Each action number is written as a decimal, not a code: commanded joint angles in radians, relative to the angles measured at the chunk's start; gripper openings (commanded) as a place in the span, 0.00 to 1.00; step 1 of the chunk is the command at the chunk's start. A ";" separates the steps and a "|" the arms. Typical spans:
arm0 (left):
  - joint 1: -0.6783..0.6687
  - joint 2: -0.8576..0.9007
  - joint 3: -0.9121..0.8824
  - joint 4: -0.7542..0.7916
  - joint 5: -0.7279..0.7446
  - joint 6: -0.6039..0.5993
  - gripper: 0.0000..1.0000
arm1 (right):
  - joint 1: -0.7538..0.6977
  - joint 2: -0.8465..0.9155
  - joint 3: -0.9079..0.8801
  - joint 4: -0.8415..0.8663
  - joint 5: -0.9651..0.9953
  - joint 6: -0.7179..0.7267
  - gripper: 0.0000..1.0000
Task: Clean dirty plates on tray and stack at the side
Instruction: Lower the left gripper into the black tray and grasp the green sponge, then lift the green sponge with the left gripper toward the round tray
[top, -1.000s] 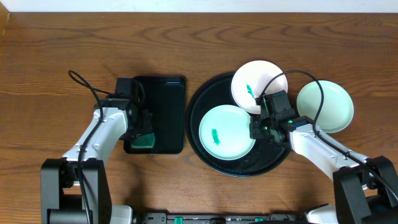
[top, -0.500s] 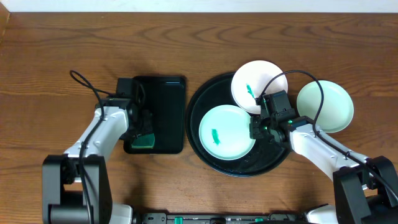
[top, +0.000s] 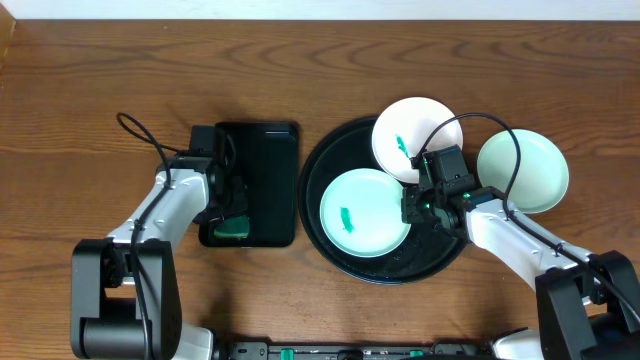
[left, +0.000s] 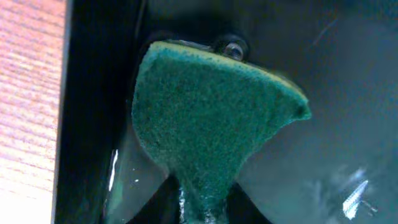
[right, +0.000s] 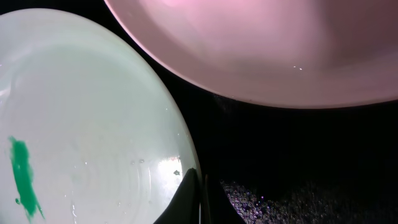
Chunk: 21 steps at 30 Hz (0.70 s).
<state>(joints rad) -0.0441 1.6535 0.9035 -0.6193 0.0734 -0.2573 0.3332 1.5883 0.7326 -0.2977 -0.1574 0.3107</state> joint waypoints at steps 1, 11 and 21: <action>-0.002 0.019 -0.021 0.000 -0.013 0.002 0.14 | 0.002 -0.012 -0.005 -0.005 0.018 0.006 0.01; -0.002 -0.063 -0.005 0.001 -0.002 0.003 0.08 | 0.002 -0.012 -0.005 -0.006 0.018 0.006 0.01; -0.003 -0.348 -0.002 0.047 -0.002 0.038 0.07 | 0.002 -0.012 -0.005 -0.008 0.018 0.006 0.01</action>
<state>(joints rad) -0.0460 1.3777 0.9031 -0.5877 0.0757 -0.2417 0.3332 1.5883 0.7326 -0.2981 -0.1577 0.3107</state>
